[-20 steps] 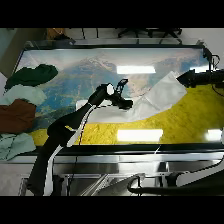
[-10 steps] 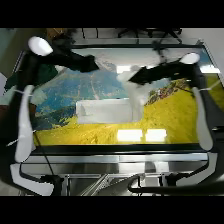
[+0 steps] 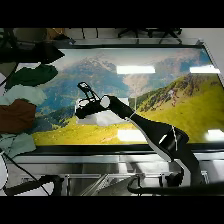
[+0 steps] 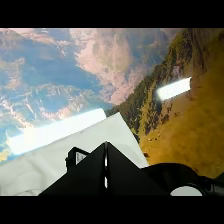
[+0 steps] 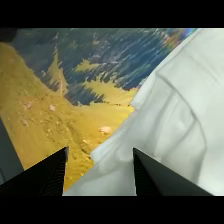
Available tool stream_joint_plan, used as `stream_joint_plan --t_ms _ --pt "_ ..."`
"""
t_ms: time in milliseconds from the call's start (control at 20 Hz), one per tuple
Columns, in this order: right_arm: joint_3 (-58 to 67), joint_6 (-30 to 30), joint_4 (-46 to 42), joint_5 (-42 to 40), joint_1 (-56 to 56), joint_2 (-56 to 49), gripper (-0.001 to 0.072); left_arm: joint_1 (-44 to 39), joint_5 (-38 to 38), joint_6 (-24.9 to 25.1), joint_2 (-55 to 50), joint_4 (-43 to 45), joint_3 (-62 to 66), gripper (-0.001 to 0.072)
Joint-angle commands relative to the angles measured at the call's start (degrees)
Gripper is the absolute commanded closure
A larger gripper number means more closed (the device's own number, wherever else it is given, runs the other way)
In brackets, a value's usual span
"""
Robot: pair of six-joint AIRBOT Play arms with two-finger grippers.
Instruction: Fold the shirts.
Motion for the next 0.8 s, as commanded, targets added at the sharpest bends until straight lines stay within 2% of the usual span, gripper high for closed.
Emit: stream_joint_plan --t_ms 0,150,200,250,300,350,400,600,750 --pt "0.1 1.5 -4.6 2.8 -3.7 4.1 0.0251 0.6 -0.7 1.4 1.9 -0.1 -2.5 0.0693" --pt "0.0 8.7 -11.5 16.8 -15.5 12.0 0.0248 0.6 -2.4 1.4 1.9 0.0 0.2 0.0693" --pt "0.0 11.2 -14.7 21.8 -19.8 14.0 0.0208 0.6 -3.0 1.4 1.9 0.0 1.3 0.0692" --pt "0.0 13.9 -18.3 26.1 -23.5 15.2 0.0094 0.6 -3.5 1.4 1.9 -0.1 2.2 0.0693" --pt "-0.1 16.6 -21.1 30.5 -27.0 15.5 0.0061 0.6 -4.4 1.3 1.9 -0.1 3.1 0.0693" --pt "-0.9 17.1 -21.3 34.1 -30.0 15.3 0.0061 0.6 -5.1 1.3 1.9 -0.1 3.9 0.0693" --pt "-2.7 17.1 -21.2 35.3 -32.0 15.1 0.006 0.6 -5.7 1.3 1.9 -0.1 4.5 0.0693" --pt "-12.0 14.8 -20.7 31.1 -33.6 13.0 0.0061 0.6 -6.7 0.7 1.8 -0.1 3.8 0.0693" --pt "-13.3 11.7 -14.9 30.2 -33.5 8.6 0.0062 0.6 -7.0 0.7 1.8 -0.1 1.8 0.0693"
